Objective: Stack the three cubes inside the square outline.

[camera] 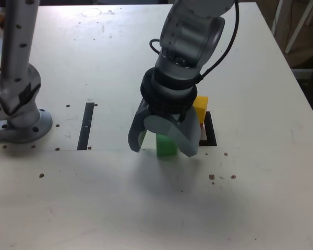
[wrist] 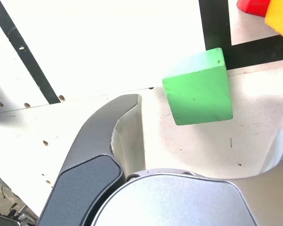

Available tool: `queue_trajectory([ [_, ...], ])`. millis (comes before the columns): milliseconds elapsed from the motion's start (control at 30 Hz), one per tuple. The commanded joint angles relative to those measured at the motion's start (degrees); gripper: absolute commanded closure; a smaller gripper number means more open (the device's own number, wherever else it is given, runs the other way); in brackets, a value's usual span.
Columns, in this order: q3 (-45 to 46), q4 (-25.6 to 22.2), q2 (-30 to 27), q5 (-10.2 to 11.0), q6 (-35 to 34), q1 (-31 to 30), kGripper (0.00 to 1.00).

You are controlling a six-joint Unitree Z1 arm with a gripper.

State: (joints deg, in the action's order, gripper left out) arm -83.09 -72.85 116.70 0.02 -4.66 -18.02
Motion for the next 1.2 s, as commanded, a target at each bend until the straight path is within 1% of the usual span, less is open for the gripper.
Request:
queue_trajectory([
  [0,0.4,0.7,0.8,-0.4,0.4,0.0,0.06],
  [233,2.1,2.9,1.9,-1.7,1.7,0.9,0.08],
  [367,2.5,3.5,2.3,-2.0,2.1,1.5,0.13],
  [500,2.6,3.7,2.5,-2.4,2.1,1.8,0.24],
  [633,3.1,4.7,2.6,-3.2,1.7,1.9,0.39],
  [667,3.3,5.0,2.6,-3.4,1.5,1.9,0.44],
  [800,3.5,5.5,2.5,-3.4,1.3,1.9,0.59],
  [867,3.6,5.7,2.5,-3.4,1.3,1.9,0.64],
  [967,3.7,5.8,2.5,-3.4,1.3,1.9,0.69],
  [1167,4.0,6.0,2.5,-3.4,1.3,1.9,0.7],
])
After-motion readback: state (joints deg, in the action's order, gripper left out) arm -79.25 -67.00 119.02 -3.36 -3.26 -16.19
